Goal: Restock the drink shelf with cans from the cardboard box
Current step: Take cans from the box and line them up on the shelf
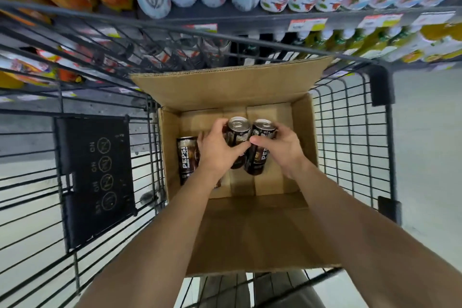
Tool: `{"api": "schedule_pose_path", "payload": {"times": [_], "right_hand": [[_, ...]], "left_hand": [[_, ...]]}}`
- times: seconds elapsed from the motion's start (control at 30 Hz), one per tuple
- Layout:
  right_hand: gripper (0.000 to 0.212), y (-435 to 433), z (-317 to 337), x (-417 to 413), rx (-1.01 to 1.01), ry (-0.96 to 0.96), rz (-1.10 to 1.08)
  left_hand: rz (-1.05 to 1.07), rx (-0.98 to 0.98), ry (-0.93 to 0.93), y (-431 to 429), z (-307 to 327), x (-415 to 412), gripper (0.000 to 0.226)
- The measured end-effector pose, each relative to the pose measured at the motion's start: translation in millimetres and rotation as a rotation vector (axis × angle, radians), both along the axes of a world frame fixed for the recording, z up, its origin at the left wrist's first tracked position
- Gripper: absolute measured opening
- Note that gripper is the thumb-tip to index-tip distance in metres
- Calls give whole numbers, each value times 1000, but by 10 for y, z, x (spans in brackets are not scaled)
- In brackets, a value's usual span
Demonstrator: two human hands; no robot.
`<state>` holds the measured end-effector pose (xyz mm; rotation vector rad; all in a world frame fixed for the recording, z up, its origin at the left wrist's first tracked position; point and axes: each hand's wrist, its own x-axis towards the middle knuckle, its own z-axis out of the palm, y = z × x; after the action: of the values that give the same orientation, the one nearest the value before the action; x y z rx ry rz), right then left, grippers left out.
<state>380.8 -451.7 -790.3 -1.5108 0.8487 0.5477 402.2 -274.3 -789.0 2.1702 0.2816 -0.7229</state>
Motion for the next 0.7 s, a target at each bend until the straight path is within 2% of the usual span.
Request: {"api": "schedule_pose_path", "payload": {"times": [0.13,0.23,0.33,0.43,0.53,0.63,0.7], "right_hand": [[60,-88,675,21,-142,-154,10],[48,-160,1299,54,-225,-247,42],[46,-263,1859,51,-283,-346,5],[60,-395,2372,16,-327,-419,-71],[86,-549,2879,-49,-358,-471,-147],[95,-710,3373,-153,-403,-554,-214],[91,-825,3695,-235,-410,-605,-245]], "left_hand": [[49,-197,-61,-46,595,39,65],[50,-278,-167,-124,1114,55,66],[59,-326,-287,-216,1627,88,65],[27,-353,-397,-320,2130,127,65],[-45,-398,-469,-449,2641,140,66],[-117,-416,-519,-616,3117,150,65],[-170,-426,-549,-753,3438,135,62]]}}
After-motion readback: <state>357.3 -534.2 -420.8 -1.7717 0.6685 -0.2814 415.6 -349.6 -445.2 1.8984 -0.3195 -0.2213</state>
